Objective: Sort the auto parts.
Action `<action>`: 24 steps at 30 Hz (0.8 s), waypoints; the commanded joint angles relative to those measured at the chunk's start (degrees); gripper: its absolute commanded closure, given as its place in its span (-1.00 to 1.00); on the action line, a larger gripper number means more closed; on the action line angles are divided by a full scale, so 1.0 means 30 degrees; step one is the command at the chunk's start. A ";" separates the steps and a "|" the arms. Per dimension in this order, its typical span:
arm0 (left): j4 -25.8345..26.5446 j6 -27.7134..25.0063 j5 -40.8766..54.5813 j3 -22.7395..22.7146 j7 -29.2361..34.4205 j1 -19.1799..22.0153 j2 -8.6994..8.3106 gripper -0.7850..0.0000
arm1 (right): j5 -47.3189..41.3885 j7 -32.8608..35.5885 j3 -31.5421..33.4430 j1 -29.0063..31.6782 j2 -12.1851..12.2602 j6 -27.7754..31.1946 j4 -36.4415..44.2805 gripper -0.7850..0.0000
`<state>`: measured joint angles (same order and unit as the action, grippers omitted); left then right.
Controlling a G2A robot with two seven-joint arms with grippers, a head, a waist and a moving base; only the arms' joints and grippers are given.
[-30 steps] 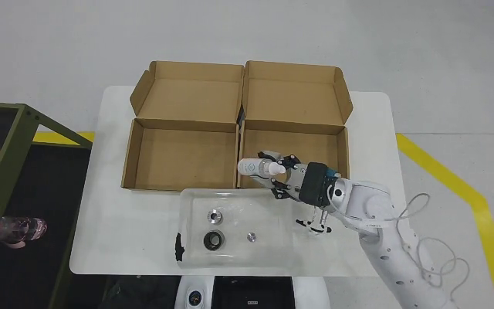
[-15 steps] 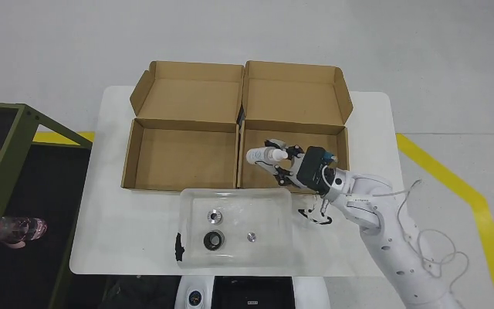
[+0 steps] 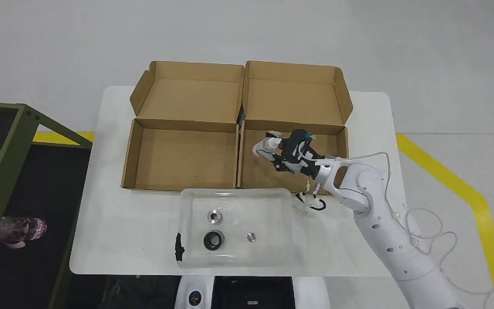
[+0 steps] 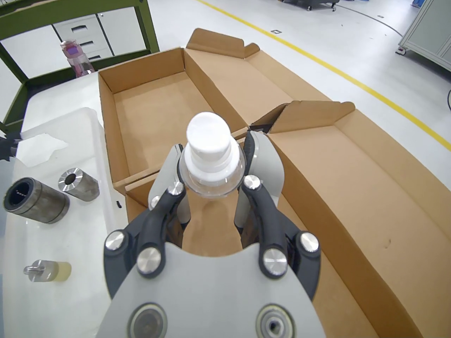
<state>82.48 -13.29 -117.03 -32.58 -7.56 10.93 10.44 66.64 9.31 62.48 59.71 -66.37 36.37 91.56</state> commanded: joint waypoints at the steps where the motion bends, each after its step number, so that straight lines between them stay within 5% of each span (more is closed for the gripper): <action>1: 0.0001 0.0000 0.0000 0.0000 0.0000 0.0000 0.0000 -1.00 | 0.0108 0.0178 -0.0258 -0.0405 -0.0080 -0.0175 -0.0491 1.00; 15: 0.0001 0.0000 0.0000 0.0000 0.0000 0.0000 0.0000 -1.00 | 0.1089 0.0838 -0.2286 -0.2587 -0.0728 -0.0926 -0.3612 1.00; 17: 0.0001 0.0000 0.0000 0.0000 0.0000 0.0000 0.0000 -1.00 | 0.1128 0.0782 -0.2451 -0.2661 -0.0792 -0.0982 -0.3891 0.61; 24: 0.0001 0.0000 0.0000 0.0000 0.0000 0.0000 0.0000 -1.00 | 0.1084 0.0807 -0.2708 -0.2793 -0.0952 -0.1278 -0.4346 0.20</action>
<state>82.48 -13.29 -117.03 -32.58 -7.56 10.93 10.44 69.97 11.66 54.42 51.38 -69.17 32.67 78.62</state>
